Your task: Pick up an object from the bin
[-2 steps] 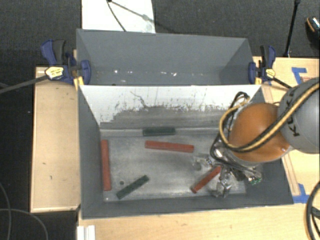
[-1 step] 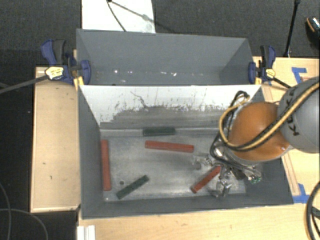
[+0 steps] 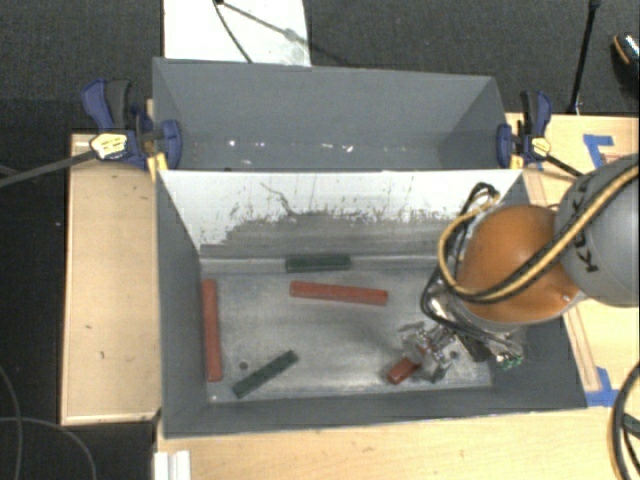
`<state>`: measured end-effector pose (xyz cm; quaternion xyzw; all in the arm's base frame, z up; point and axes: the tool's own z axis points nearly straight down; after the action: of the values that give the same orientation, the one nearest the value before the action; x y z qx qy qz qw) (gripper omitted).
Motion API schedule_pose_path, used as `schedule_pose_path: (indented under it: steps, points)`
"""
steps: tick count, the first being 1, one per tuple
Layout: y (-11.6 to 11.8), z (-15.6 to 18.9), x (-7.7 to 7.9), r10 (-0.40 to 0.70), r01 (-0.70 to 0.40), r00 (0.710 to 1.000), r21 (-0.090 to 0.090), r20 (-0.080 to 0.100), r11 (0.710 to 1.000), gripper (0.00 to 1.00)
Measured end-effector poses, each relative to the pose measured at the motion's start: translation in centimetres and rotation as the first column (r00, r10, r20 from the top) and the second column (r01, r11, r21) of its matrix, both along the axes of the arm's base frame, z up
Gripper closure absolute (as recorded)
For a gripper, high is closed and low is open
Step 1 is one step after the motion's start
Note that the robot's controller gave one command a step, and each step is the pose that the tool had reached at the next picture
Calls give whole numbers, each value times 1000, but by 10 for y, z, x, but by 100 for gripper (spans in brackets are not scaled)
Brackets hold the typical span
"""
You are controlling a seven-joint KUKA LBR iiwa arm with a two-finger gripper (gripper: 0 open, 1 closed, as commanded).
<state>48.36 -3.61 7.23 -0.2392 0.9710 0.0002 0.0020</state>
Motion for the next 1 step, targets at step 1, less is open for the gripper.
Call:
schedule_pose_path:
  steps: [1]
  points:
    - [0,68,2,-5,5,1000,-1,4,1000,100]
